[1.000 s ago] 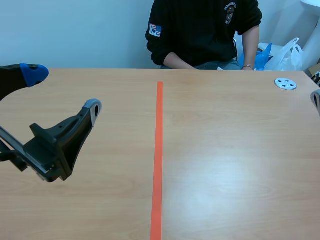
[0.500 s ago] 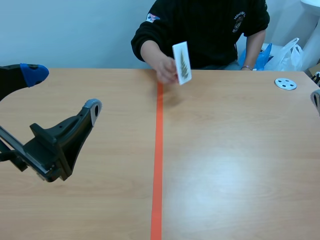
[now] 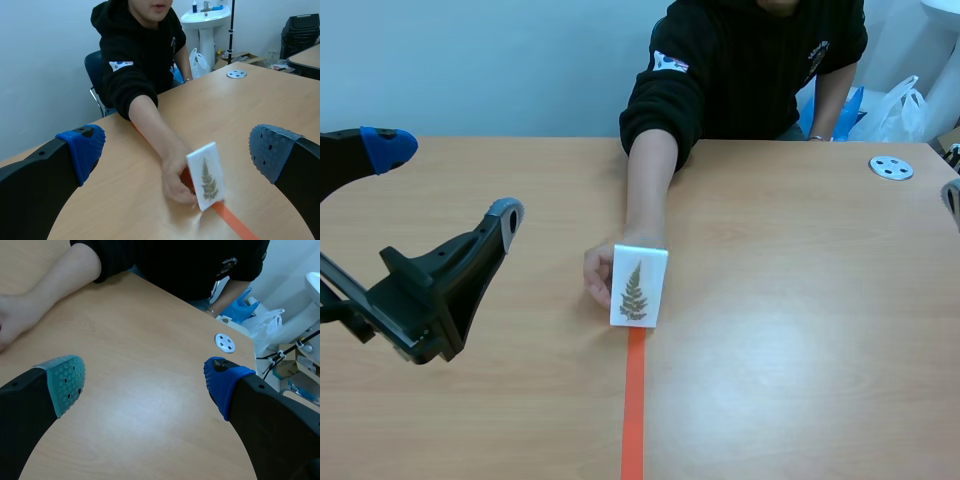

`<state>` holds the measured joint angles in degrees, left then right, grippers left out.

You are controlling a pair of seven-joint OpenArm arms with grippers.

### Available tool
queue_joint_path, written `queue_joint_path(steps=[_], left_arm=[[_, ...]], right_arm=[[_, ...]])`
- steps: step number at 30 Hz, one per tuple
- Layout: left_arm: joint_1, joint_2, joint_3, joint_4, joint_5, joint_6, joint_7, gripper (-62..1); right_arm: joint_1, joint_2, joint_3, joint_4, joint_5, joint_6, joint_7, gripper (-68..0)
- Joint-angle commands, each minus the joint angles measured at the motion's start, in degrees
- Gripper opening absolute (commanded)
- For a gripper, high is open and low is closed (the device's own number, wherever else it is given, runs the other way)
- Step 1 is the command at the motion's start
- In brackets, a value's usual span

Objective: Sort the leaf by its shape. The table is split by an orange tape line. A compound leaf with several leaflets goes to the left side, a simple leaf with one blade goes to the right side. Return to the home posture when a red brick is placed on the table.

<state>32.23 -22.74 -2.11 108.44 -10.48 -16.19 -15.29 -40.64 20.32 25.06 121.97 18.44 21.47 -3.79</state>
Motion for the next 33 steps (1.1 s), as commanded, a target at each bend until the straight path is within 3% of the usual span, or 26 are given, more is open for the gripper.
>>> queue_joint_path(steps=[1, 13, 20, 26, 33], left_arm=[[0.28, 0.0, 0.13, 0.57, -0.39, 0.11, -1.16, 0.8], [0.28, -0.02, 0.13, 0.57, -0.39, 0.11, -1.16, 0.8], [0.28, -0.17, 0.13, 0.57, -0.39, 0.09, -1.18, 0.8], [0.28, -0.17, 0.13, 0.57, -0.37, 0.09, -1.18, 0.8], [0.26, -0.17, 0.13, 0.57, -0.37, 0.09, -1.18, 0.8]], right_arm=[[0.66, 0.0, 0.7, 0.44, 0.39, -0.37, 0.66, -18.8], [0.66, 0.79, 0.7, 0.42, 0.39, -0.28, -0.11, -18.8], [3.13, 9.16, -1.73, -3.17, 2.19, 1.14, -1.03, -18.8], [12.09, 17.49, -10.64, -14.75, 7.78, 3.91, -0.98, -18.8], [27.08, 25.11, -27.63, -27.12, 10.58, 6.51, 0.33, -18.8]])
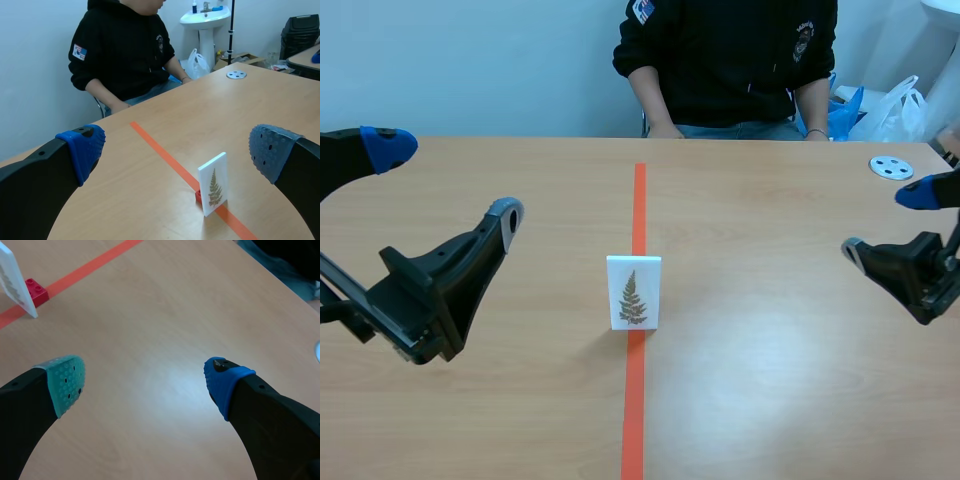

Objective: Sort the leaf by its shape. The table is split by an orange tape line. A compound leaf with several leaflets goes to the left side, a simple leaf with one blade goes to the right side. Return to the home posture when a red brick is placed on the table.

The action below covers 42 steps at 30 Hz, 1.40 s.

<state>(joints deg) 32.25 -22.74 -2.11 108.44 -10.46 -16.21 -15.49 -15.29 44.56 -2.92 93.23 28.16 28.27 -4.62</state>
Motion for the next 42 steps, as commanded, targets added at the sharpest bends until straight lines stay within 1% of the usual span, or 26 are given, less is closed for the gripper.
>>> queue_joint_path(steps=[1, 4, 6, 11, 14, 19, 23, 26, 31, 34, 37, 42], left_arm=[[0.13, -0.17, 0.13, 0.57, -0.39, 0.11, -0.98, 0.8], [0.09, -0.17, 0.11, 0.57, -0.39, 0.11, -1.01, 0.8], [0.09, -0.17, 0.11, 0.57, -0.39, 0.11, -1.01, 0.8], [0.11, -0.17, 0.11, 0.57, -0.39, 0.11, -0.98, 0.8], [0.11, -0.17, 0.11, 0.57, -0.39, 0.11, -0.98, 0.8], [0.11, -0.17, 0.11, 0.57, -0.39, 0.11, -0.98, 0.8], [0.11, -0.17, 0.11, 0.57, -0.39, 0.11, -0.98, 0.8], [0.11, -0.17, 0.11, 0.57, -0.39, 0.11, -0.98, 0.8], [0.11, -0.17, 0.11, 0.57, -0.39, 0.11, -1.01, 0.8], [0.11, -0.17, 0.11, 0.57, -0.39, 0.11, -1.01, 0.8], [0.11, -0.17, 0.11, 0.57, -0.39, 0.11, -1.01, 0.8], [0.11, -0.17, 0.11, 0.57, -0.39, 0.11, -1.01, 0.8]], right_arm=[[3.8, 1.38, -1.97, 0.52, 0.85, -0.28, 1.57, -18.8], [9.99, 1.75, -8.76, -2.32, 0.85, -0.31, 2.29, -18.8], [13.99, 1.36, -13.38, -4.17, 0.81, -0.31, 2.4, -18.8], [22.97, -1.2, -24.3, -10.19, 0.59, -0.35, 2.38, -18.8], [27.45, -4.13, -30.12, -14.71, 0.59, -0.33, 2.4, -18.8], [32.87, -10.49, -38.58, -21.22, 0.48, -0.35, 2.4, -18.8], [35.5, -15.5, -43.65, -24.92, -1.46, -0.35, 2.38, -18.8], [36.63, -18.21, -46.69, -26.47, -3.17, -0.35, 2.43, -18.8], [37.05, -20.61, -49.05, -28.74, -5.46, -0.63, 2.82, -18.8], [37.05, -21.38, -49.4, -30.49, -5.68, -0.85, 3.28, -18.8], [37.05, -21.4, -49.4, -31.78, -5.77, -1.07, 4.85, -18.8], [37.05, -21.55, -49.4, -32.17, -7.41, -1.31, 6.01, -19.5]])
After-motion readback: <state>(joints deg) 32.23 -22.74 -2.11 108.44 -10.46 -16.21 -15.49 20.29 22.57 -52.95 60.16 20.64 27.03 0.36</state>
